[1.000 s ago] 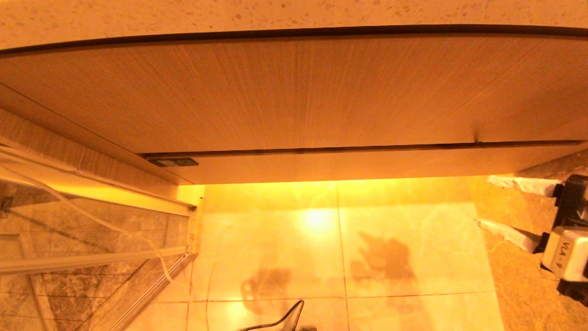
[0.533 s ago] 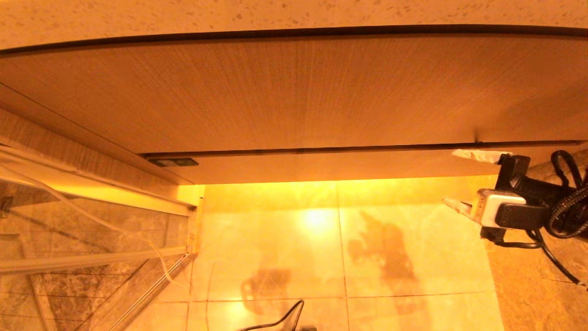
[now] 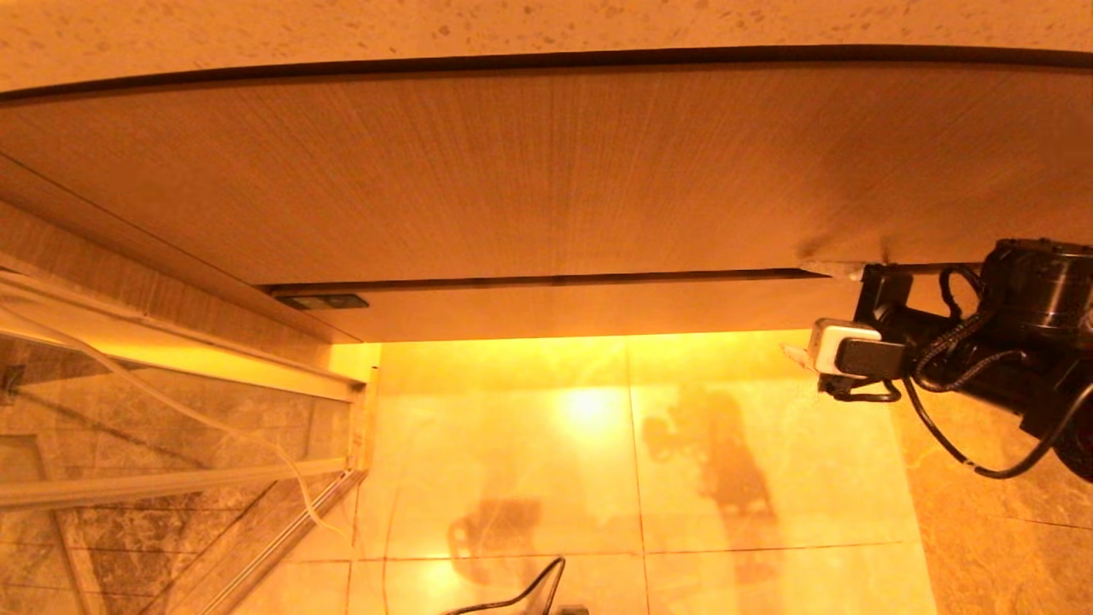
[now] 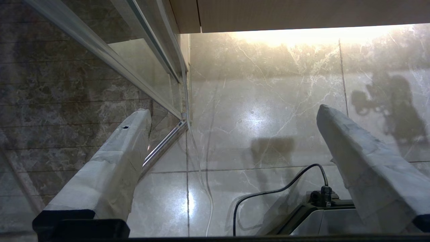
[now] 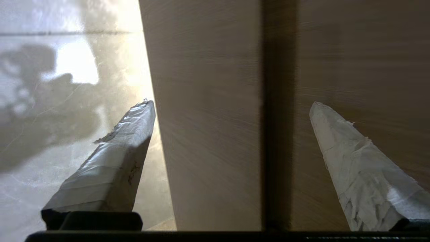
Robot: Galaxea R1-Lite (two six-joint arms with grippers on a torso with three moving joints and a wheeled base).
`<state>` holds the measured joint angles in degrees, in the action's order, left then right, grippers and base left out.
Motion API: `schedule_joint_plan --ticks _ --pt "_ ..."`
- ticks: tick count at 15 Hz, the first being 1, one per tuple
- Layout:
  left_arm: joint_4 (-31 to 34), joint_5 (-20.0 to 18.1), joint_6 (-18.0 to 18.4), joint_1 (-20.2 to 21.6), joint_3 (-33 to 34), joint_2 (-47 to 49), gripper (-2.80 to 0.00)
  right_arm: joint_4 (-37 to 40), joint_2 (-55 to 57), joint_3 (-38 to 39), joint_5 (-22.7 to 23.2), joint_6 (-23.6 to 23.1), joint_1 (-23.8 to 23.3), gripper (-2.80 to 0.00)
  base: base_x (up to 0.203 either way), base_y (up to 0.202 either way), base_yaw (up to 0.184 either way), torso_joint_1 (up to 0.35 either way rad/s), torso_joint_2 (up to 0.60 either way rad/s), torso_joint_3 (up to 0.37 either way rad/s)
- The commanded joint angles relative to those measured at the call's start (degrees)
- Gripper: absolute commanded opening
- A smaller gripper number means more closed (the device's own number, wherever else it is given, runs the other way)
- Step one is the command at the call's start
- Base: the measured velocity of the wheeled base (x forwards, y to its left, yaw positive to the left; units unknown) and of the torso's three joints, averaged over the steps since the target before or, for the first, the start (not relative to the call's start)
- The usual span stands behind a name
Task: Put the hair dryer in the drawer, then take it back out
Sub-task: Pull open the drawer
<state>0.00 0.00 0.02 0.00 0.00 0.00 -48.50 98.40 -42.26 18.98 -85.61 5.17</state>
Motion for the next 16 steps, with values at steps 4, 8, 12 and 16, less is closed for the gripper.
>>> schedule_joint_plan --ticks 4,8,12,16 --pt "0.00 0.00 -0.02 0.00 0.00 0.00 0.00 -0.28 4.44 -1.58 -4.09 -0.43 -0.03 0.00 0.000 0.000 0.000 0.000 0.00 0.000" --pt "0.00 0.00 -0.02 0.00 0.00 0.00 0.00 -1.30 6.50 -3.64 -4.04 1.52 0.02 0.00 0.000 0.000 0.000 0.000 0.00 0.000" --pt "0.00 0.00 -0.02 0.00 0.00 0.00 0.00 -1.86 8.46 -5.18 -4.05 2.52 0.02 0.00 0.000 0.000 0.000 0.000 0.00 0.000" --pt "0.00 0.00 -0.02 0.00 0.00 0.00 0.00 -4.53 9.29 -5.93 -4.04 4.14 0.02 0.00 0.000 0.000 0.000 0.000 0.00 0.000"
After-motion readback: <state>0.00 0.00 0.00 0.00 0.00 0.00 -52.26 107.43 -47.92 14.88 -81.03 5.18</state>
